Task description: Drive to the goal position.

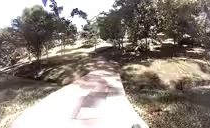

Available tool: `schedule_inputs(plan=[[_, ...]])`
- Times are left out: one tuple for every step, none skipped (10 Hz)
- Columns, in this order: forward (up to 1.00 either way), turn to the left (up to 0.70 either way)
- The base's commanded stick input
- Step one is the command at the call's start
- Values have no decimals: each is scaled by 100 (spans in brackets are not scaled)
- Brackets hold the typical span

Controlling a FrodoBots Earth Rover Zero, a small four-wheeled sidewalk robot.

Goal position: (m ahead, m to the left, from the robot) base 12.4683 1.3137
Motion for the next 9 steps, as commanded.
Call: schedule_inputs(plan=[[50,0],[50,0],[50,0],[50,0],[50,0],[50,0],[50,0],[50,0],[50,0]])
